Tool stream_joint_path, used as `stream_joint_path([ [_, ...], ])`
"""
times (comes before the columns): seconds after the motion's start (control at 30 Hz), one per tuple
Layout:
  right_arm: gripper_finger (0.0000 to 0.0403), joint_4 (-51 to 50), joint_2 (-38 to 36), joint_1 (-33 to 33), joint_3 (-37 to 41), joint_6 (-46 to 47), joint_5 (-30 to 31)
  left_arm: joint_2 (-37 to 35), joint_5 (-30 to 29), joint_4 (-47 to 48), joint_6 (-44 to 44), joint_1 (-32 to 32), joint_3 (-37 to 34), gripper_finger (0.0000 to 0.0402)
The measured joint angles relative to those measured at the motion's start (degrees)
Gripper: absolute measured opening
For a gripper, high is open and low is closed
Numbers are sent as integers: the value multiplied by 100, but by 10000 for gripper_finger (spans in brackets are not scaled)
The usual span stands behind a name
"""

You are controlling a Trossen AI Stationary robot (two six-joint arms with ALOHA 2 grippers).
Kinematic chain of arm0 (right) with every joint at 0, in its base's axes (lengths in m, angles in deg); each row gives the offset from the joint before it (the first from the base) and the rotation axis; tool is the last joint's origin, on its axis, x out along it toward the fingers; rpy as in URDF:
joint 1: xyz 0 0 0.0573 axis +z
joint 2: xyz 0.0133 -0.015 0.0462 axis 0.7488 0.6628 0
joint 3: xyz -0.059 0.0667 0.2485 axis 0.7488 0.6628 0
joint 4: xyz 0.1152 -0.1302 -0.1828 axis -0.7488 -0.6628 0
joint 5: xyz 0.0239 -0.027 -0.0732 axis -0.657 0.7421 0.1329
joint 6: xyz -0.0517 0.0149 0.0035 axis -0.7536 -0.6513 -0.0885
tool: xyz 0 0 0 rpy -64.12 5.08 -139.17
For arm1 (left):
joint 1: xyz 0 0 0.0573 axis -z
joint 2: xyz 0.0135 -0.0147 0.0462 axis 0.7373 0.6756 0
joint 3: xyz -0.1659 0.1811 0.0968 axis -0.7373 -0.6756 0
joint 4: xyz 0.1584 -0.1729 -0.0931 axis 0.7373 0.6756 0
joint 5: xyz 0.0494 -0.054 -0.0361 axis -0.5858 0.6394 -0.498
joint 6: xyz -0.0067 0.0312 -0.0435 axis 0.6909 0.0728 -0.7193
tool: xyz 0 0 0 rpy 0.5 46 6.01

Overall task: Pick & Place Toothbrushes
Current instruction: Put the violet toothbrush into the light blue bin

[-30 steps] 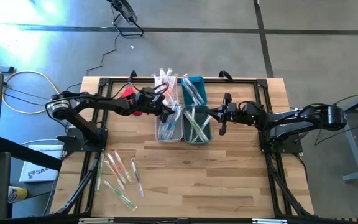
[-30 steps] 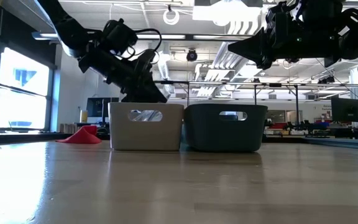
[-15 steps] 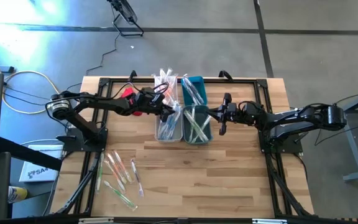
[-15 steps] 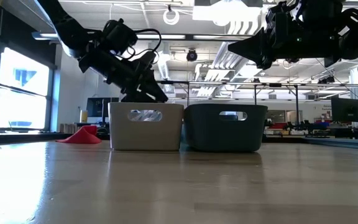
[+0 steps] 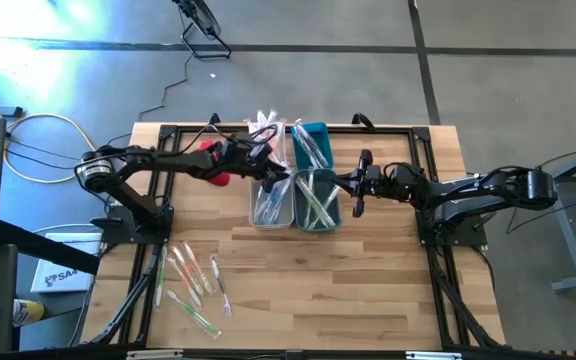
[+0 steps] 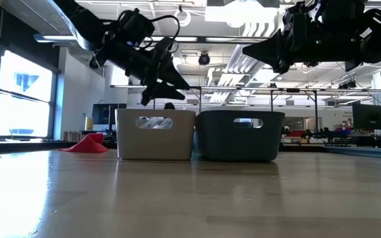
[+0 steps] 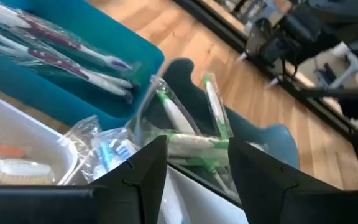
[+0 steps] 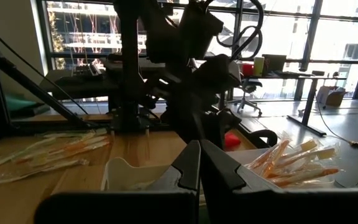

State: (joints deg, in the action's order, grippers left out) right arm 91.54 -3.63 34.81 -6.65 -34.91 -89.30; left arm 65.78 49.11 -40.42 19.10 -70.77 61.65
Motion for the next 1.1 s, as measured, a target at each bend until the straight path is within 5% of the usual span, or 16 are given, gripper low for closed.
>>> stream_joint_path([
  [0.27, 2, -41, 0, 0, 0, 0, -2, 0, 34, 1314, 595, 0, 653, 168],
  [1.1, 2, -70, 0, 1, 0, 0, -2, 0, 18, 1175, 620, 2, 676, 168],
])
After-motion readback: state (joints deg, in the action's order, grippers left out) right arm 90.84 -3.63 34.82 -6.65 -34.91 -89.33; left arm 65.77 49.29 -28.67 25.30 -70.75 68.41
